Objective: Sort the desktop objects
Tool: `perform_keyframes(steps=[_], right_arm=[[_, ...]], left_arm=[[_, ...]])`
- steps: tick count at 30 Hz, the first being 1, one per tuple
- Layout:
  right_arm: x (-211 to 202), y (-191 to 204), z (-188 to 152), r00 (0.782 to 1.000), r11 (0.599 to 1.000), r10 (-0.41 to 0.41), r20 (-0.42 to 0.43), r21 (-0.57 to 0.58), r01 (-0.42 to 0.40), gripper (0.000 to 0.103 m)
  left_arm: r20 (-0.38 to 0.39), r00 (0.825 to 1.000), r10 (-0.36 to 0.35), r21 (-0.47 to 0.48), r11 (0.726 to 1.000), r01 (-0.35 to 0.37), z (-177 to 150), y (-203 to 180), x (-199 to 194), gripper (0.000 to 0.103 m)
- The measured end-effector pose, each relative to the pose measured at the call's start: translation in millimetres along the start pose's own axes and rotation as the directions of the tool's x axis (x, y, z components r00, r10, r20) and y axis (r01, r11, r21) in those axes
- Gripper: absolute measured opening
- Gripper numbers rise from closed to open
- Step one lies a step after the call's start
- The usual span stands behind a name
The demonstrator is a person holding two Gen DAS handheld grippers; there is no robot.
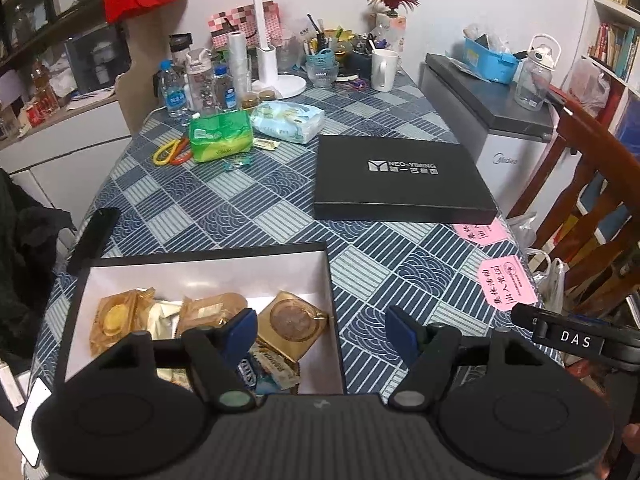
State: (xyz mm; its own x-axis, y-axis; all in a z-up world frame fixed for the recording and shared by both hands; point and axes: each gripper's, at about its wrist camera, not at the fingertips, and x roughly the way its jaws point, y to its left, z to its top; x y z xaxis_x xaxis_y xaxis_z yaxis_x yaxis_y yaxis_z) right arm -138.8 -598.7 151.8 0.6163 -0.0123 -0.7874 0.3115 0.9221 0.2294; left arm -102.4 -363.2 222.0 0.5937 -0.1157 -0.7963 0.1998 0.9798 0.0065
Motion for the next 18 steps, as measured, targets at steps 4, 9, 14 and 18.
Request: perform_keyframes(steps=[4, 9, 14, 18], right_arm=[[-3.4, 5.3, 4.6, 1.000, 1.000, -0.007, 0.001, 0.000, 0.007, 0.092], [-7.7, 13.1, 9.4, 1.000, 1.000, -0.009, -0.001, 0.012, 0.009, 0.092], [-7.7, 20.0, 13.3, 1.000, 1.000, -0.017, -0.012, 0.010, 0.017, 0.092], [-9.0, 21.9, 15.6, 1.000, 1.000, -0.016, -0.013, 0.010, 0.016, 0.092]], left_arm=[[0.008, 1.000, -0.011, 0.003, 1.000, 0.011, 5.1, -1.8, 0.2, 0.084], [0.003, 1.000, -0.007, -0.016, 1.000, 0.007, 12.7, 1.4, 3.3, 0.084], [0.000, 1.000, 0.003, -0.036, 0.999, -0.003, 18.9, 5.3, 5.7, 0.084], [0.003, 1.000, 0.014, -0.037, 0.999, -0.014, 21.2, 6.7, 5.7, 0.084]])
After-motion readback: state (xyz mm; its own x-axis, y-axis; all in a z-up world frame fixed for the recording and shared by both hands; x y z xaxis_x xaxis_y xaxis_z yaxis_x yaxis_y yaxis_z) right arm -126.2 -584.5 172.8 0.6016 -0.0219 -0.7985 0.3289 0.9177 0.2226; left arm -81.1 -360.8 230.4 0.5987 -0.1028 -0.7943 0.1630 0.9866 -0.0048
